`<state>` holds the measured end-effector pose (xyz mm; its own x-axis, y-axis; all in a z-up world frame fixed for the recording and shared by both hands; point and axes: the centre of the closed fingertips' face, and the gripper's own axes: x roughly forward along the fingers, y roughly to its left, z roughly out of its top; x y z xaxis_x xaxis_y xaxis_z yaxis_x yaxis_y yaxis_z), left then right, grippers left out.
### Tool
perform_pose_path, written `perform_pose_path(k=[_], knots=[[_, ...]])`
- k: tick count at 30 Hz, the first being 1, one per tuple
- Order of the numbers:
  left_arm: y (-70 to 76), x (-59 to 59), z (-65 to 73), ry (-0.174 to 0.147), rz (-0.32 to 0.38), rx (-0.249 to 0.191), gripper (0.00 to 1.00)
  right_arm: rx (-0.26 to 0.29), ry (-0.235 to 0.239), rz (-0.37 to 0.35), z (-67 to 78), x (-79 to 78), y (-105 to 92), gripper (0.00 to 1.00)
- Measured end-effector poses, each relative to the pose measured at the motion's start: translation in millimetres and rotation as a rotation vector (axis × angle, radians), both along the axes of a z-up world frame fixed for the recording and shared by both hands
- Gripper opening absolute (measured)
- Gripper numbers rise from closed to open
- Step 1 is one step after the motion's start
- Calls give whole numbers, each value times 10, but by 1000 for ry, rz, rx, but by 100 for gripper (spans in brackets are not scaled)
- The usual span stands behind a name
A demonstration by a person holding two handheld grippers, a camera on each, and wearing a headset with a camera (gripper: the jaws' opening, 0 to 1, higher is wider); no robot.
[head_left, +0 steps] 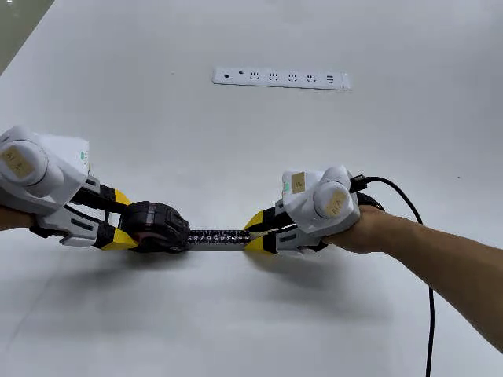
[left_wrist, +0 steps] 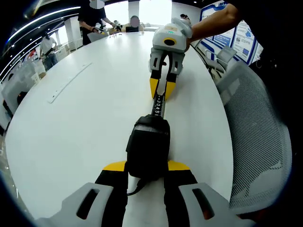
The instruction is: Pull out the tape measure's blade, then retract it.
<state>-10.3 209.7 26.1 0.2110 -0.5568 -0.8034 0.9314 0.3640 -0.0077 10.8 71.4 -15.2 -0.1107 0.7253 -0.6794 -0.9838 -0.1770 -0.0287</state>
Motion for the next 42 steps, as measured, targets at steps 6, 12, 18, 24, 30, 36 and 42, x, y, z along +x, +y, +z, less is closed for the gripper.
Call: perform_pose_path(k=[6, 12, 18, 24, 30, 36, 42], knots=[[-10, -2, 0, -1, 3, 16, 23, -3, 0, -9, -3, 8, -70, 9], [-8, -11, -5, -4, 0, 31, 23, -5, 1, -15, -1, 12, -138, 9], [4, -9, -12, -2, -1, 38, 23, -9, -1, -21, 2, 21, -212, 9], [7, -14, -11, 0, 0, 38, 23, -12, 2, -29, 7, 34, -301, 9], [10, -18, -6, 1, -1, 40, 23, -18, 2, -38, 18, 58, -405, 9], [13, -20, -5, 2, -4, 45, 23, -28, 1, -48, 15, 72, -514, 9], [14, -25, -4, 4, -5, 47, 23, -39, -2, -58, 13, 97, -635, 9]])
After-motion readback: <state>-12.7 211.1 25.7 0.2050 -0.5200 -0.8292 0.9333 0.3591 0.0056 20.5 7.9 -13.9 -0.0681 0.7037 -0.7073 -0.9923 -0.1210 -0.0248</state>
